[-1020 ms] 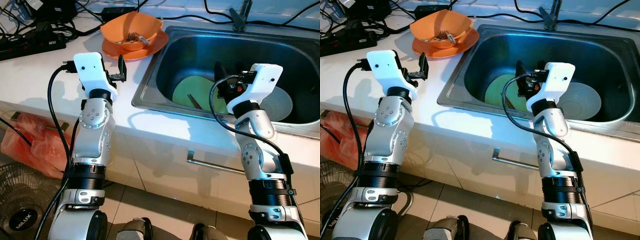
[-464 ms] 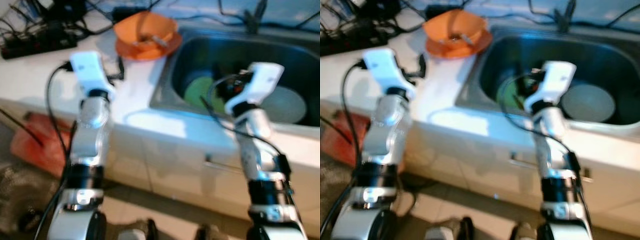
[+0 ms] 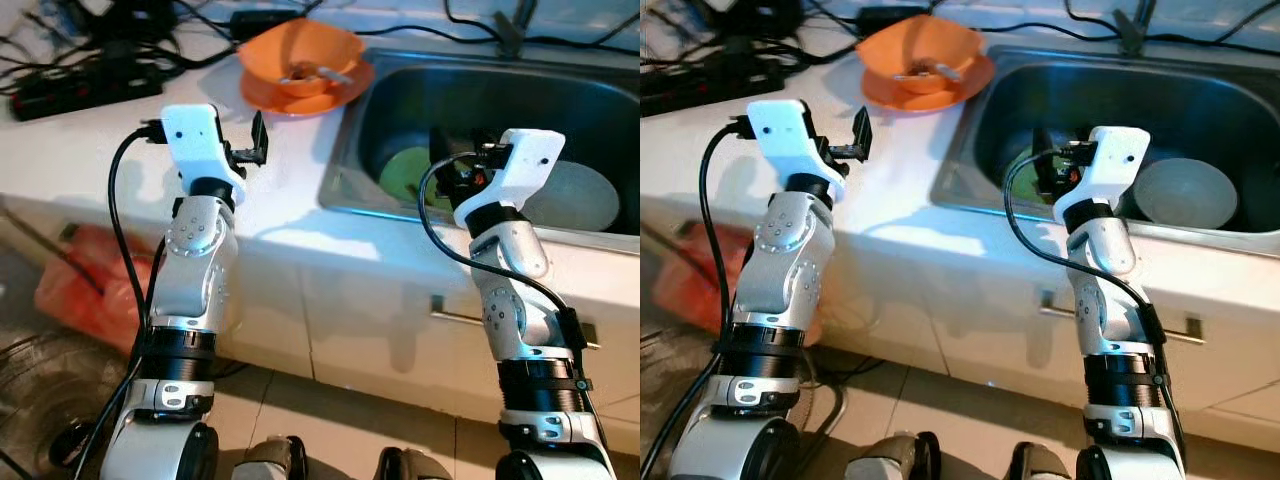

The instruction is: Kitchen organization

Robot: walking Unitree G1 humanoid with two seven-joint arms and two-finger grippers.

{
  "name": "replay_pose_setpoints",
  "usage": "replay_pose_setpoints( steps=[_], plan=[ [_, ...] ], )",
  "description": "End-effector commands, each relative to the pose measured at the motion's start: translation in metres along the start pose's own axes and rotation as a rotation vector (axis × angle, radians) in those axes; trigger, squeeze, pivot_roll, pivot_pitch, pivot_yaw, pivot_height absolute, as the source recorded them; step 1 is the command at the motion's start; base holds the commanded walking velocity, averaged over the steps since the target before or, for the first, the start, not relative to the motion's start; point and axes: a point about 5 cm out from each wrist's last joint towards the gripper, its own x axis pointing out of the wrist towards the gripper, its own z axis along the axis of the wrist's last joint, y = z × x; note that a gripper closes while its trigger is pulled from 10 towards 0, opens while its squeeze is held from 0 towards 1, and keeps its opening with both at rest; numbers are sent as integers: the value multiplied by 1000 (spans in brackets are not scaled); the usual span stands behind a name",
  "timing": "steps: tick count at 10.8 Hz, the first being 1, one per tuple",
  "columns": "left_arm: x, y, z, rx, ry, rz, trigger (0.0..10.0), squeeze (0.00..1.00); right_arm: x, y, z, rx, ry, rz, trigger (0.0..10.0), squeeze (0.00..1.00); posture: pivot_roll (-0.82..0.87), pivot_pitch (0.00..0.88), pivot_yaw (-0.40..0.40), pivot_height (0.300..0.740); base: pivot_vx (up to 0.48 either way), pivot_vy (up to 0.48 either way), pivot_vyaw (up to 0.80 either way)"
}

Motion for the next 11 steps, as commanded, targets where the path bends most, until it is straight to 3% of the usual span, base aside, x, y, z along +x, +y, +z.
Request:
replay_pose_setpoints(
  steps=[1,7,11],
  plan=[
    [-1,1,0,-6,7,-7,10000,0,1,2,3,-5,-15,-1,10000,0,35,156,83,740,416,0,0],
    [-2,1,-2,5,20,-1,10000,0,1,-1,6,-17,-37,-44,10000,0,35,161,85,740,411,0,0],
    [-5,-6,-2,-24,9,-27,10000,0,1,-2,5,-19,-37,-51,10000,0,34,165,83,740,0,0,0]
  ],
)
